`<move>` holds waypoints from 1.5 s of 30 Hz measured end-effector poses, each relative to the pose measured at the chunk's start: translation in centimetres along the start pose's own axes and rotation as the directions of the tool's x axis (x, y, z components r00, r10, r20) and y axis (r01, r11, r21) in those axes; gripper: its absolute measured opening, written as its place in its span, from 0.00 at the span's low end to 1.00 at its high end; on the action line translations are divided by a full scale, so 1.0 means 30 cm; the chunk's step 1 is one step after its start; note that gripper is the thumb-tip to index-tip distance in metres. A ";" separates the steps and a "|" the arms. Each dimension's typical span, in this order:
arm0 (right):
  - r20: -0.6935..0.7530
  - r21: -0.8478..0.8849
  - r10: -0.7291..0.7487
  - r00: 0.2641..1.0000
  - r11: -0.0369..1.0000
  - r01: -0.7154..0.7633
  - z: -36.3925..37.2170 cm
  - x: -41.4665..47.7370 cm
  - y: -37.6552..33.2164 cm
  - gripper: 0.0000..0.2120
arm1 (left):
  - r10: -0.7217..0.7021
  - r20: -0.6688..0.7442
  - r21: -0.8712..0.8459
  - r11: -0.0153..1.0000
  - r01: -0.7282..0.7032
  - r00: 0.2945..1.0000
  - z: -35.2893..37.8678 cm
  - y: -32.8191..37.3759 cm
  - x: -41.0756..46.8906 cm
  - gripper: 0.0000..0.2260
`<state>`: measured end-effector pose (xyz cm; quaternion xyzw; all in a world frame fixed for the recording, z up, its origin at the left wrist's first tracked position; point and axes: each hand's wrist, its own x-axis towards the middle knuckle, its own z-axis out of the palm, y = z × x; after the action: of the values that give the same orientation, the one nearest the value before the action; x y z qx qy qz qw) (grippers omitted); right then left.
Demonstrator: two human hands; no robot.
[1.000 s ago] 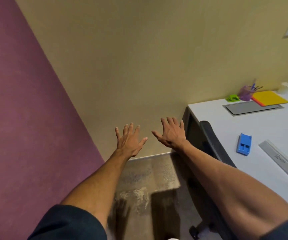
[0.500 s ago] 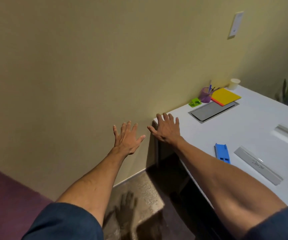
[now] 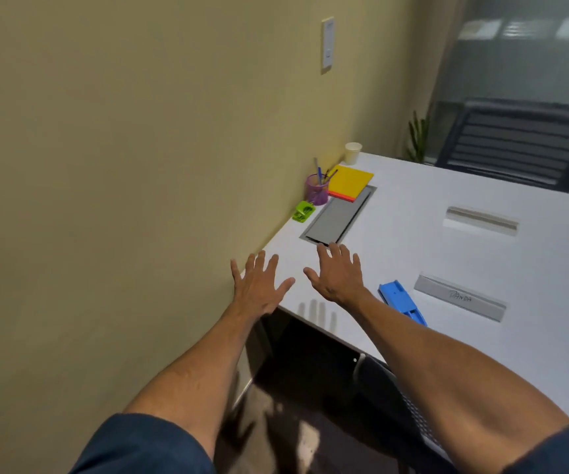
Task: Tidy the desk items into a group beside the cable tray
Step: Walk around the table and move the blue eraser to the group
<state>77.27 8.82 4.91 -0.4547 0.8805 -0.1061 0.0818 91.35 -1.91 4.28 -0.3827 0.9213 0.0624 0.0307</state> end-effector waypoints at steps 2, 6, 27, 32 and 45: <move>-0.019 0.023 0.113 0.993 0.993 -0.113 0.012 0.038 0.030 0.30 | 0.118 0.021 0.005 0.993 -0.118 0.993 0.010 0.010 0.111 0.32; -0.036 0.003 0.205 0.978 0.979 -0.205 0.026 0.049 0.086 0.30 | 0.233 0.049 0.006 0.972 -0.234 0.971 0.040 0.046 0.186 0.32; 0.136 -0.021 0.524 0.841 0.850 -0.527 0.295 0.028 0.533 0.27 | 0.443 0.202 -0.006 0.892 -0.451 0.874 0.386 0.305 0.401 0.31; 0.190 0.016 0.526 0.829 0.843 -0.538 0.356 0.074 0.603 0.24 | 0.409 0.238 0.031 0.904 -0.427 0.881 0.464 0.336 0.449 0.31; 0.250 0.053 0.524 0.814 0.832 -0.552 0.345 0.192 0.593 0.23 | 0.385 0.220 0.049 0.913 -0.404 0.896 0.479 0.313 0.497 0.31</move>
<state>62.52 12.99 -10.00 -0.1898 0.9498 -0.0804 0.2352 74.29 -3.81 -10.64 -0.1774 0.9734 0.0636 0.1305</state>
